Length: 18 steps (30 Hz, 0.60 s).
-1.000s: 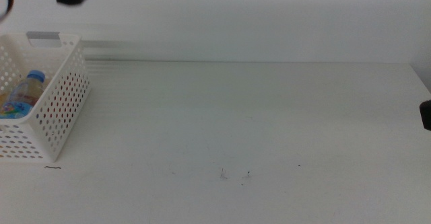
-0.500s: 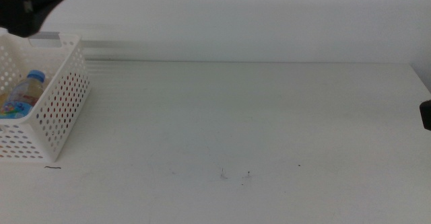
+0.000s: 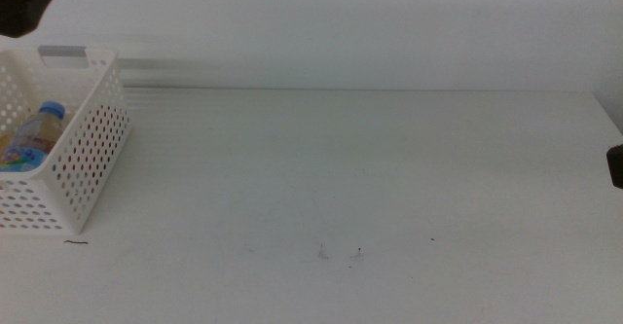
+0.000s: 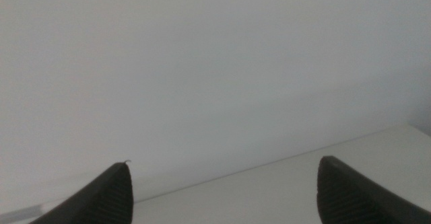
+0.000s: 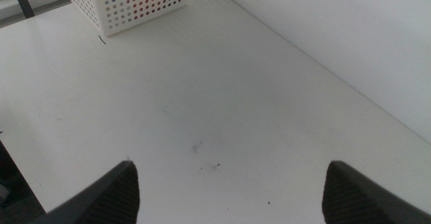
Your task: Use arms to grab the bottles and put them into the dustbin to the left of the table.
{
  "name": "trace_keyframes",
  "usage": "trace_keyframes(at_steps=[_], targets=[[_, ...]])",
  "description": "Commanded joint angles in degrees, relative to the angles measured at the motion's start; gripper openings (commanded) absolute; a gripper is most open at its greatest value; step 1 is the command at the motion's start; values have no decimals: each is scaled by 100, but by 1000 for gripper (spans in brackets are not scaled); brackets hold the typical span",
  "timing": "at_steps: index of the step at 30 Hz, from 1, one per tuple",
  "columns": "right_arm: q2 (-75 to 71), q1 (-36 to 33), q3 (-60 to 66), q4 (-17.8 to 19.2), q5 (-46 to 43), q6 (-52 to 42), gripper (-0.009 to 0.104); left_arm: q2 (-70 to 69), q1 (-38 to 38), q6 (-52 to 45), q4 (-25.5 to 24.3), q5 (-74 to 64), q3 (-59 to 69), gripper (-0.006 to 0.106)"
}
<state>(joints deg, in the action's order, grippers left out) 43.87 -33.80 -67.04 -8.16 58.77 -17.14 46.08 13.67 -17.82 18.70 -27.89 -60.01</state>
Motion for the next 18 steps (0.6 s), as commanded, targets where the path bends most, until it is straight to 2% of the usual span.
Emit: trace_keyframes(at_steps=[1, 13, 16, 18], targets=[[-15, 9, -48, 6, -46, -51, 93, -27, 14, 528, -444, 27, -3, 94], [-15, 9, -8, 7, -36, -51, 93, -32, 3, 588, -583, 38, 61, 94], [-82, 20, 898, -11, -1885, -51, 93, -450, -99, 588, -583, 404, 801, 94], [-124, 96, 1806, -175, -3371, -51, 93, -785, -331, 588, -635, 768, 1468, 94]])
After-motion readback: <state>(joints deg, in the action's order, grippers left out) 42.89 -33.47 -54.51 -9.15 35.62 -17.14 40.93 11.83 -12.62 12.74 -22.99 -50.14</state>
